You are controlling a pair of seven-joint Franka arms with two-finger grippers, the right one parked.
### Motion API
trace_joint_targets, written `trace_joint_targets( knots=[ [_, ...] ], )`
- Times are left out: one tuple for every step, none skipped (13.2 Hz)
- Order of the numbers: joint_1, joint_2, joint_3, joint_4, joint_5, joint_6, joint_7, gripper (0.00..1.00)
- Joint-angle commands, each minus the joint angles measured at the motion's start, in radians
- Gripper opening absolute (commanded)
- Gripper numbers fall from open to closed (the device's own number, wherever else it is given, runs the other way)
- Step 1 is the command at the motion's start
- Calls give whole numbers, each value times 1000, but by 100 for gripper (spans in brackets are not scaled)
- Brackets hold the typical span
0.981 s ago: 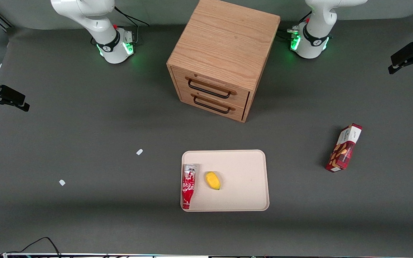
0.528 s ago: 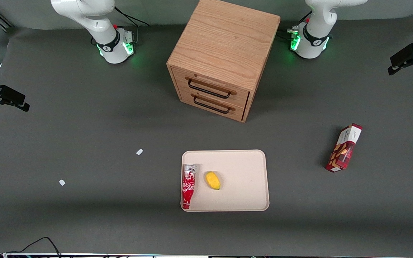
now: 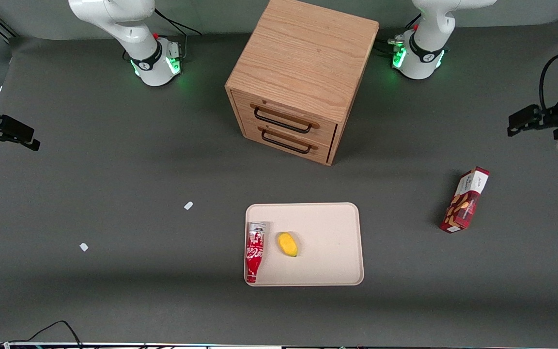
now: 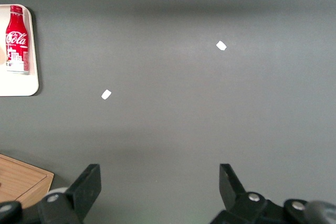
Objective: Place red cookie box on tray
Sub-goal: 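Move the left gripper toward the red plaid cookie box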
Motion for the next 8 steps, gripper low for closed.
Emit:
trace_joint_targets(
  knots=[
    [-2, 42, 18, -88, 27, 116, 96, 100],
    [4, 66, 19, -124, 26, 170, 138, 100],
    [6, 89, 30, -159, 26, 240, 167, 100],
    [4, 106, 42, -203, 27, 323, 205, 100],
    [6, 120, 48, -254, 27, 417, 242, 100],
    [7, 132, 56, -314, 26, 522, 264, 100],
    [7, 141, 61, -370, 27, 618, 273, 100],
    [6, 158, 61, -409, 27, 693, 299, 100]
  ],
)
